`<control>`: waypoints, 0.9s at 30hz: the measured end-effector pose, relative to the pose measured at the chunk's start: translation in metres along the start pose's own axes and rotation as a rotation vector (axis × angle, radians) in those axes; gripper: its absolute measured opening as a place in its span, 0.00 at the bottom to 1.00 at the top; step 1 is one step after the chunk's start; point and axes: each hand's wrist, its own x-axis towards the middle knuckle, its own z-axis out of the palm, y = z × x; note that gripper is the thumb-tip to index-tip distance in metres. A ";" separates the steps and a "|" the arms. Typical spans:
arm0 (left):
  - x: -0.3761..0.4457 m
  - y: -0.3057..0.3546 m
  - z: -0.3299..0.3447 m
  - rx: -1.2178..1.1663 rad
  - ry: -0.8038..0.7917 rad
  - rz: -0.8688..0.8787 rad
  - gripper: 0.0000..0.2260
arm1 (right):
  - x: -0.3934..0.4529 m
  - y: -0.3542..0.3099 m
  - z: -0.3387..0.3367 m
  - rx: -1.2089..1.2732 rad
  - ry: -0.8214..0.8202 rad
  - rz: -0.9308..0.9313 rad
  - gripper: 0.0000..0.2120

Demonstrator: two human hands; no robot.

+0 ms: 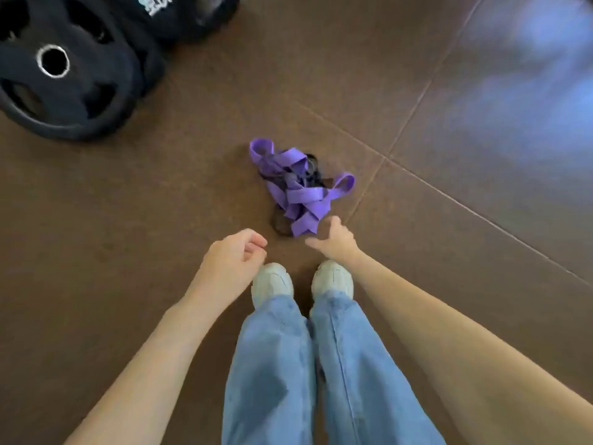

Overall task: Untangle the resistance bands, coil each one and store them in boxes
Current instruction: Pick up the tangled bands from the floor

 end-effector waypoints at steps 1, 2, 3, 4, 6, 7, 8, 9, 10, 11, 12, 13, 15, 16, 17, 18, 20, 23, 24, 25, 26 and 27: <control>0.019 -0.015 0.012 -0.015 0.021 -0.012 0.06 | 0.028 -0.001 0.015 0.109 0.039 0.039 0.36; 0.037 -0.032 0.022 -0.026 0.069 -0.033 0.07 | 0.058 -0.001 0.027 0.227 0.073 0.105 0.40; 0.051 -0.046 0.032 -0.027 0.099 -0.042 0.07 | 0.081 -0.004 0.036 0.360 0.129 0.174 0.42; 0.060 -0.056 0.038 -0.016 0.106 -0.066 0.07 | 0.099 -0.008 0.042 0.474 0.174 0.232 0.40; 0.060 -0.068 0.046 -0.013 0.111 -0.082 0.07 | 0.106 -0.011 0.053 0.599 0.261 0.276 0.32; 0.053 -0.068 0.046 -0.004 0.116 -0.097 0.08 | 0.095 -0.013 0.052 0.641 0.296 0.269 0.28; 0.042 -0.060 0.042 0.008 0.119 -0.092 0.09 | 0.073 -0.017 0.046 0.683 0.310 0.258 0.25; 0.031 -0.050 0.033 0.013 0.124 -0.088 0.12 | 0.046 -0.022 0.035 0.733 0.301 0.259 0.23; 0.017 -0.035 0.020 0.020 0.130 -0.072 0.16 | 0.014 -0.029 0.019 0.801 0.279 0.270 0.22; 0.000 -0.014 0.006 0.027 0.128 -0.036 0.23 | -0.024 -0.037 -0.001 0.870 0.257 0.273 0.19; -0.020 0.012 -0.009 0.062 0.103 0.014 0.30 | -0.069 -0.044 -0.026 0.942 0.240 0.267 0.16; -0.040 0.038 -0.024 0.138 0.079 0.077 0.37 | -0.115 -0.050 -0.054 1.003 0.232 0.245 0.12; -0.087 0.097 -0.049 0.412 0.042 0.241 0.48 | -0.213 -0.053 -0.117 1.073 0.190 0.165 0.04; -0.112 0.127 -0.055 0.523 0.017 0.338 0.51 | -0.261 -0.048 -0.151 1.094 0.153 0.103 0.05; -0.134 0.158 -0.057 0.589 -0.005 0.438 0.51 | -0.306 -0.042 -0.188 1.102 0.108 0.025 0.05; -0.156 0.191 -0.056 0.634 -0.053 0.506 0.50 | -0.348 -0.032 -0.223 1.099 0.061 -0.058 0.06; -0.201 0.255 -0.044 0.698 -0.169 0.619 0.38 | -0.427 -0.002 -0.283 1.072 -0.018 -0.189 0.08; -0.260 0.344 -0.011 0.643 -0.209 0.802 0.15 | -0.505 0.052 -0.347 1.075 0.061 -0.229 0.09; -0.276 0.370 0.006 0.648 -0.235 0.796 0.13 | -0.524 0.076 -0.360 1.107 0.123 -0.206 0.07; -0.286 0.395 0.023 0.676 -0.242 0.767 0.13 | -0.539 0.100 -0.371 1.142 0.189 -0.181 0.08; -0.293 0.418 0.041 0.702 -0.235 0.739 0.12 | -0.550 0.125 -0.380 1.173 0.247 -0.149 0.10; -0.301 0.439 0.062 0.729 -0.223 0.718 0.12 | -0.559 0.152 -0.387 1.180 0.305 -0.104 0.13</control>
